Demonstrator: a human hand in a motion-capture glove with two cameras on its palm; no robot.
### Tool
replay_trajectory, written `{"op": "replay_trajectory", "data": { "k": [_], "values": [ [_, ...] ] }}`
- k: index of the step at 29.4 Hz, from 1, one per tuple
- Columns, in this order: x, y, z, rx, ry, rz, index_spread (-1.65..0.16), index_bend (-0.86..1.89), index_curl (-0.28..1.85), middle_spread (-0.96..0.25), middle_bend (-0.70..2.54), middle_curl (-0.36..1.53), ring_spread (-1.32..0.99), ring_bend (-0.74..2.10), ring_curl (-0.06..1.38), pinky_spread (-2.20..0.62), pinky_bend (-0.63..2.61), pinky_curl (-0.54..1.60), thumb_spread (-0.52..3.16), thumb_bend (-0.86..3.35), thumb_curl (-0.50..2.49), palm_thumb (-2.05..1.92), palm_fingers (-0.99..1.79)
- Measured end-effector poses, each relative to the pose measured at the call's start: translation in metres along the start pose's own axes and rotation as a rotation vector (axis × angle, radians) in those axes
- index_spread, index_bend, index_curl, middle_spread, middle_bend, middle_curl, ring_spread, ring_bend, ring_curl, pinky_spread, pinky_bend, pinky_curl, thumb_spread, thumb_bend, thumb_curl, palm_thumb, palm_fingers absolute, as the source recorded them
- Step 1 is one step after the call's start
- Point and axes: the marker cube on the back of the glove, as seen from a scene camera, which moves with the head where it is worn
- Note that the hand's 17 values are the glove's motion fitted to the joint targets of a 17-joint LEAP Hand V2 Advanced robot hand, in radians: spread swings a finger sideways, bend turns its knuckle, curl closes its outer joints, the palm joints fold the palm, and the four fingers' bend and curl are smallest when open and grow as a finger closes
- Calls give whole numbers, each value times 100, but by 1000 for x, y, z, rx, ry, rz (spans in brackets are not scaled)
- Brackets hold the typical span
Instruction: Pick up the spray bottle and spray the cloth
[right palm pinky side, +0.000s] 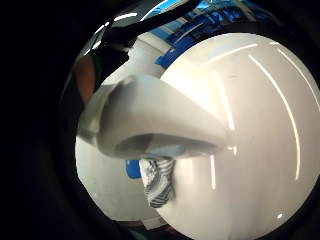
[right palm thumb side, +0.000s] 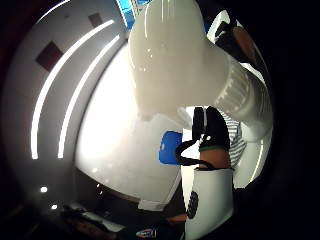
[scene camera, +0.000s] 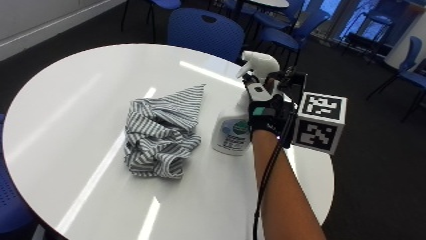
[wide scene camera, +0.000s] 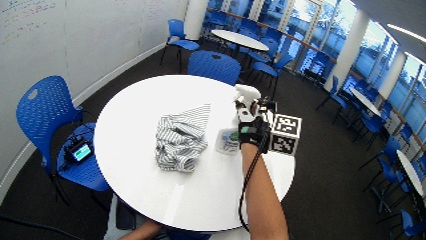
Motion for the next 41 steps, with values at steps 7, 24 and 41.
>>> {"op": "replay_trajectory", "data": {
  "k": [7, 24, 41],
  "values": [
    [-9, -7, 3, -34, -21, 38, -31, 18, 35, -13, 40, 42, -10, 41, 34, 15, 9, 23, 101, 4, 45, 92, 96],
    [-11, -21, 12, -15, -55, -132, -29, 21, 44, -19, 37, 47, -18, 49, 42, -2, 18, 26, 81, -3, 52, 94, 115],
    [-76, -23, -13, 265, 83, -500, -30, 15, 40, -23, 61, 55, -23, 73, 49, -32, 51, 39, 91, -3, 55, 78, 142]
  ]
}}
